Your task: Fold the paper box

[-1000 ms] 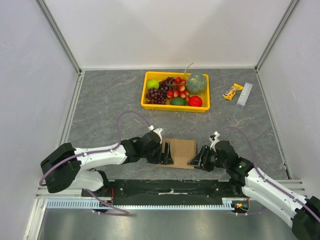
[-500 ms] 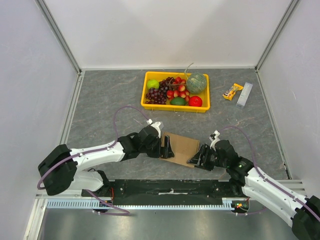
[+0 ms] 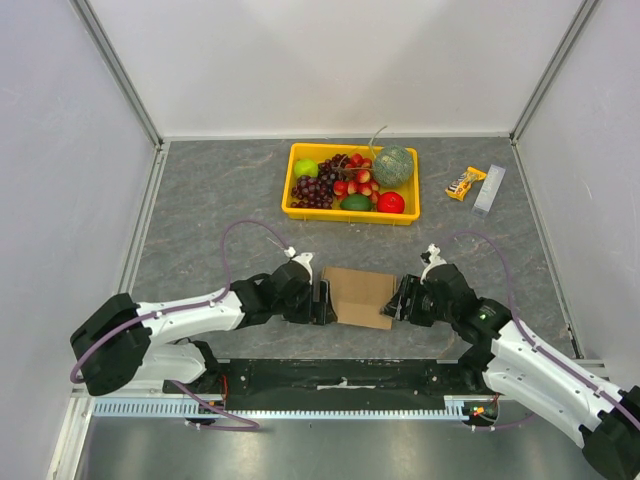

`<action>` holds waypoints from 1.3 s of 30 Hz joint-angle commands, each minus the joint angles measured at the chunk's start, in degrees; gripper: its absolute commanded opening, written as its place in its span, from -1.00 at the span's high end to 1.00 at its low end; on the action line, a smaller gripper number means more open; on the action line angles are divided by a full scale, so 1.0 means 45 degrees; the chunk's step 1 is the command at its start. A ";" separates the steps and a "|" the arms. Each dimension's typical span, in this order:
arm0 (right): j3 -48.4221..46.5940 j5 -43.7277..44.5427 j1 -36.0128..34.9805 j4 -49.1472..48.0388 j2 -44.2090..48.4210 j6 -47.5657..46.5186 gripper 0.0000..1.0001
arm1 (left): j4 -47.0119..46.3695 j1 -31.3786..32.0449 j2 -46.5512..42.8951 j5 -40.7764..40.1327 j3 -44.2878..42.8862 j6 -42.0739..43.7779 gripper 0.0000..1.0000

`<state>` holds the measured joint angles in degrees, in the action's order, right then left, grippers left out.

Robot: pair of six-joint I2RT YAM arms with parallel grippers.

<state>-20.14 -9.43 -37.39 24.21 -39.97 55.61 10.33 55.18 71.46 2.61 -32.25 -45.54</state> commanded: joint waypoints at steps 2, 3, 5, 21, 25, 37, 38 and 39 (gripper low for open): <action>-0.0817 0.0690 -0.0032 0.0714 -0.0064 -0.0952 -0.27 | -0.0752 -0.0035 -0.0314 -0.0326 0.0331 0.0237 -0.74; -0.0817 0.0670 -0.0032 0.0715 -0.0103 -0.0991 -0.24 | -0.0829 -0.0055 -0.0314 -0.0327 0.0350 0.0218 -0.72; -0.0778 0.0670 -0.0012 0.0734 -0.0181 -0.1089 -0.19 | -0.0966 -0.0094 -0.0256 -0.0346 0.0370 0.0179 -0.67; -0.0212 0.0085 -0.0032 0.0071 -0.0161 -0.1168 -0.11 | -0.1709 -0.0074 0.0271 -0.0522 0.0136 0.0432 -0.60; 0.0100 0.0064 -0.0032 -0.0203 -0.0298 -0.1051 -0.07 | -0.1767 -0.0113 0.0545 -0.0909 0.0311 0.0276 -0.60; 0.0276 0.0085 -0.0032 -0.0496 -0.0280 -0.1050 -0.05 | -0.1885 -0.0152 0.0078 -0.1185 0.0623 0.0237 -0.60; 0.0315 0.0007 -0.0032 -0.0554 -0.0221 -0.1050 -0.05 | -0.1885 -0.0152 -0.0097 -0.1244 0.0643 0.0295 -0.61; 0.0335 -0.0033 -0.0032 -0.0632 -0.0201 -0.1050 -0.05 | -0.1943 -0.0152 -0.0215 -0.1302 0.0682 0.0334 -0.61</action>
<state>-19.09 -9.06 -37.39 23.94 -42.00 50.94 4.12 54.70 73.56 -0.60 -29.80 -45.52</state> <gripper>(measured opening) 0.526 0.804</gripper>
